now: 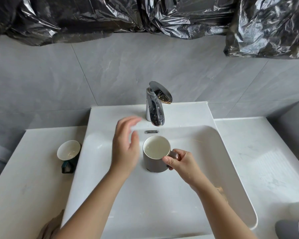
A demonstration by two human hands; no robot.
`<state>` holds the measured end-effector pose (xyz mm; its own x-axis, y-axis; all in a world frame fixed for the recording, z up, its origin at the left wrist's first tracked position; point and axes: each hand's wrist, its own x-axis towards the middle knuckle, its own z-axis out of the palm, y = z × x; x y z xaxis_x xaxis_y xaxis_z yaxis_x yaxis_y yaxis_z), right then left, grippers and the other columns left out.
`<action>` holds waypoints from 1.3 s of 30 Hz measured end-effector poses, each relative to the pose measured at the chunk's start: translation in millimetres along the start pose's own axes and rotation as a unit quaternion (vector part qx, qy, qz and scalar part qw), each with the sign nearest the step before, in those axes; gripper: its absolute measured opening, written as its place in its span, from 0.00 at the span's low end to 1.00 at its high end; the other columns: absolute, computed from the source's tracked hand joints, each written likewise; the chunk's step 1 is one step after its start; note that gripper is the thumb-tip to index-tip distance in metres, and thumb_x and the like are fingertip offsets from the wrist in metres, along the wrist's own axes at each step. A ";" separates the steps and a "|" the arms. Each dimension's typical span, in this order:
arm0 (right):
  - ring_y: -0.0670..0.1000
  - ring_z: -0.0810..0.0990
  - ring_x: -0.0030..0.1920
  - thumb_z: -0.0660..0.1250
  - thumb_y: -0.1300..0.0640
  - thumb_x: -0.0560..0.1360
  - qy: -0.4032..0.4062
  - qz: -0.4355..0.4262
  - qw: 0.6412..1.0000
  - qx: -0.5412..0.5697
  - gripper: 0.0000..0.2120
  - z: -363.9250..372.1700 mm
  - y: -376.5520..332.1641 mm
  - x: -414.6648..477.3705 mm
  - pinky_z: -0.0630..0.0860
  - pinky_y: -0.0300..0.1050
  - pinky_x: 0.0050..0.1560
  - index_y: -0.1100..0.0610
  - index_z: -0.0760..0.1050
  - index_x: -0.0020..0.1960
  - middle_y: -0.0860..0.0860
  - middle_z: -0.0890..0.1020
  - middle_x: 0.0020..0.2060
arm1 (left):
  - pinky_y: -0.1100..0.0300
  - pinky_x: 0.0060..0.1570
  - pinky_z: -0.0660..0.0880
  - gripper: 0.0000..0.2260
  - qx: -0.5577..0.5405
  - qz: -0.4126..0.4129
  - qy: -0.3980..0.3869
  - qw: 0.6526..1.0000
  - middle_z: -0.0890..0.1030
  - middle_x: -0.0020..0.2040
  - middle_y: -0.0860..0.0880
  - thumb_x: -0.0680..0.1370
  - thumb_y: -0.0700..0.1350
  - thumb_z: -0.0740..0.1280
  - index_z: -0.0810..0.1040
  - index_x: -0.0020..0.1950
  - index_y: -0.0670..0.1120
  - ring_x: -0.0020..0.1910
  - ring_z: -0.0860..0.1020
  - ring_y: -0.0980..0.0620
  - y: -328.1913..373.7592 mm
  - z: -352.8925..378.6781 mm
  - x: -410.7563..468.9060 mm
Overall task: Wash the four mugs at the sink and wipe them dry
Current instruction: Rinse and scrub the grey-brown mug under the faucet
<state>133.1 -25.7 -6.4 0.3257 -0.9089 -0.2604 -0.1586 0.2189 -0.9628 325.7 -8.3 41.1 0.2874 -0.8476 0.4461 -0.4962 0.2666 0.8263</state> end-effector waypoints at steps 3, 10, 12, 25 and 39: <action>0.55 0.76 0.35 0.75 0.55 0.73 -0.011 0.037 0.998 0.049 0.17 2.5 -0.6 -7.2 0.74 0.44 0.39 0.64 0.71 0.37 0.48 0.73 0.27 | 0.67 0.56 0.72 0.13 -0.074 -0.191 -0.099 0.974 0.80 0.56 0.56 0.75 0.47 0.60 0.76 0.58 0.52 0.60 0.77 0.57 -26.8 -5.2 -39.2; 0.48 0.61 0.27 0.68 0.51 0.75 -0.024 0.154 0.961 0.227 0.16 36.1 -5.3 -30.7 0.69 0.42 0.34 0.54 0.67 0.33 0.48 0.60 0.25 | 0.70 0.52 0.71 0.28 -0.148 -0.282 -0.244 0.916 0.79 0.60 0.56 0.68 0.64 0.64 0.72 0.65 0.52 0.60 0.76 0.61 -35.7 -17.1 -64.6; 0.47 0.60 0.26 0.66 0.51 0.79 -0.013 0.194 0.945 0.263 0.14 44.9 -4.5 -34.8 0.70 0.42 0.32 0.55 0.70 0.37 0.47 0.60 0.25 | 0.66 0.50 0.72 0.29 -0.099 -0.313 -0.235 0.915 0.81 0.56 0.54 0.65 0.68 0.63 0.75 0.60 0.53 0.57 0.78 0.57 -33.4 -21.6 -63.3; 0.46 0.69 0.21 0.64 0.55 0.81 -0.012 0.418 0.850 0.320 0.19 58.7 -5.6 -42.4 0.82 0.44 0.30 0.56 0.67 0.32 0.48 0.64 0.22 | 0.53 0.46 0.79 0.25 0.033 -0.559 -0.329 0.761 0.83 0.48 0.43 0.77 0.68 0.57 0.77 0.53 0.48 0.46 0.83 0.43 -33.3 -34.8 -59.3; 0.52 0.78 0.26 0.59 0.60 0.81 -0.085 0.442 0.762 0.466 0.19 51.4 -0.5 -43.0 0.83 0.63 0.36 0.66 0.75 0.35 0.53 0.72 0.27 | 0.45 0.48 0.80 0.28 -0.059 -0.651 -0.379 0.655 0.84 0.48 0.37 0.77 0.66 0.59 0.74 0.61 0.43 0.46 0.82 0.32 -33.6 -53.1 -53.8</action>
<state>167.1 31.5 1.5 0.6044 -0.2183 -0.7662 0.3177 0.9480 -0.0194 370.3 52.7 7.6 -0.1065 -0.3646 -0.9251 -0.1548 -0.9129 0.3776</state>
